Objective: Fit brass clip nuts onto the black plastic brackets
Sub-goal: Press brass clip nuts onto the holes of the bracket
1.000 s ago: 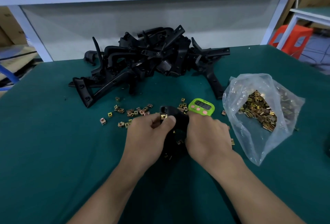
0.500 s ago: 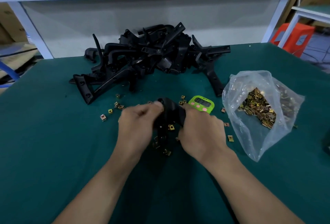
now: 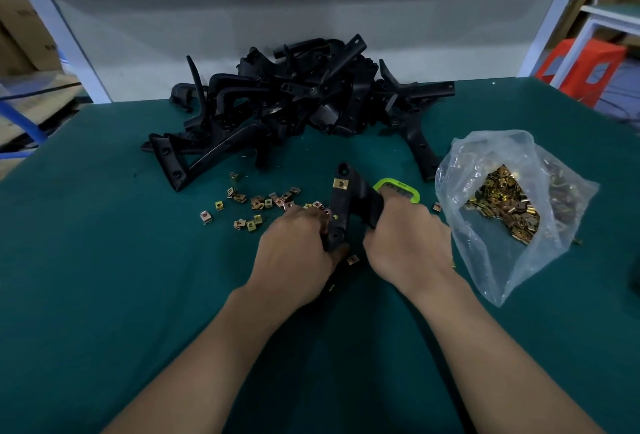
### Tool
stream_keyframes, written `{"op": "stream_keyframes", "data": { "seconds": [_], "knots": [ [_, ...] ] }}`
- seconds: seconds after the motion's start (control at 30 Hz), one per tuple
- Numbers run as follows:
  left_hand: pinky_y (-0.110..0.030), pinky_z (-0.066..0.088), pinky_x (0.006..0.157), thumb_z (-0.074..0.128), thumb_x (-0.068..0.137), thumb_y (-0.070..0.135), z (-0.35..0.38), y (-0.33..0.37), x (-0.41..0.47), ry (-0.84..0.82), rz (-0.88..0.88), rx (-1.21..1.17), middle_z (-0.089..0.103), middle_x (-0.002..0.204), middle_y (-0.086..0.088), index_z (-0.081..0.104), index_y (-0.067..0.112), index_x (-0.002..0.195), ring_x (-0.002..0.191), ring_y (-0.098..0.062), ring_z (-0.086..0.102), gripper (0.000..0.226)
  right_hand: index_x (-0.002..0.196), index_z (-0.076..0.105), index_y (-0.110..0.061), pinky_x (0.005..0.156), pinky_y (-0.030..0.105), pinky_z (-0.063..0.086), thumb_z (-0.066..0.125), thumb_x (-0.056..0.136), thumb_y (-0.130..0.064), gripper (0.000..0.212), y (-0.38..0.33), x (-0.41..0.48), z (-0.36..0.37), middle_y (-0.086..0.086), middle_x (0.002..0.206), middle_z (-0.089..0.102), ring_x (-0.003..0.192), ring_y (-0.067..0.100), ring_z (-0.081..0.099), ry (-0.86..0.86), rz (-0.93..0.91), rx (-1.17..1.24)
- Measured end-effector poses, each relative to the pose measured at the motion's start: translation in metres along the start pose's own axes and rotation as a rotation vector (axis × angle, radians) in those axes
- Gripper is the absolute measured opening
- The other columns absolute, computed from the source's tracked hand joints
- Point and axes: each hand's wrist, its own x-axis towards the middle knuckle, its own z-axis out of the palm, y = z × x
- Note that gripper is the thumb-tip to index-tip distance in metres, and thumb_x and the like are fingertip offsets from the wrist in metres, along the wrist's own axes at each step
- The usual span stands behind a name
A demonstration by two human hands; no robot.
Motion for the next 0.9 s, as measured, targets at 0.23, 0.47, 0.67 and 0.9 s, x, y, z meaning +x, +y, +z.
{"op": "stream_keyframes", "data": {
  "seconds": [0.23,0.47,0.67,0.9],
  "knots": [
    [-0.029,0.024,0.063,0.073,0.079,0.0,-0.001,-0.003,-0.002,0.147,0.087,0.06,0.063,0.068,-0.008,0.051,0.014,0.065,0.065,-0.032,0.058,0.03,0.112,0.052,-0.028,0.068,0.037,0.035,0.063,0.078,-0.022,0.037,-0.003,-0.002,-0.001,-0.004,0.075,0.046,0.07,0.031,0.041,-0.019,-0.028,-0.006],
    [-0.032,0.064,0.073,0.071,0.091,0.015,-0.01,-0.008,0.003,0.217,-0.38,-0.687,0.077,0.078,0.014,0.077,0.035,0.094,0.069,-0.007,0.075,0.021,0.11,0.052,-0.029,0.067,0.036,0.034,0.065,0.078,-0.022,0.036,-0.002,-0.002,0.0,-0.005,0.07,0.043,0.069,0.035,0.047,0.007,-0.048,-0.021],
    [-0.034,0.061,0.085,0.077,0.081,0.021,-0.012,-0.021,0.005,0.24,-0.464,-0.67,0.077,0.085,0.017,0.081,0.038,0.099,0.082,-0.001,0.073,0.026,0.108,0.053,-0.029,0.066,0.036,0.034,0.065,0.077,-0.022,0.034,-0.002,-0.001,0.001,-0.007,0.069,0.04,0.067,0.032,0.039,0.013,-0.047,-0.021],
    [-0.018,0.054,0.072,0.066,0.086,0.014,-0.013,-0.021,0.005,0.227,-0.419,-0.545,0.075,0.085,0.026,0.075,0.045,0.09,0.08,0.008,0.069,0.033,0.107,0.053,-0.029,0.066,0.036,0.035,0.065,0.078,-0.024,0.032,-0.001,-0.001,0.0,-0.006,0.071,0.044,0.068,0.031,0.042,-0.003,-0.053,-0.01]
  ]
}}
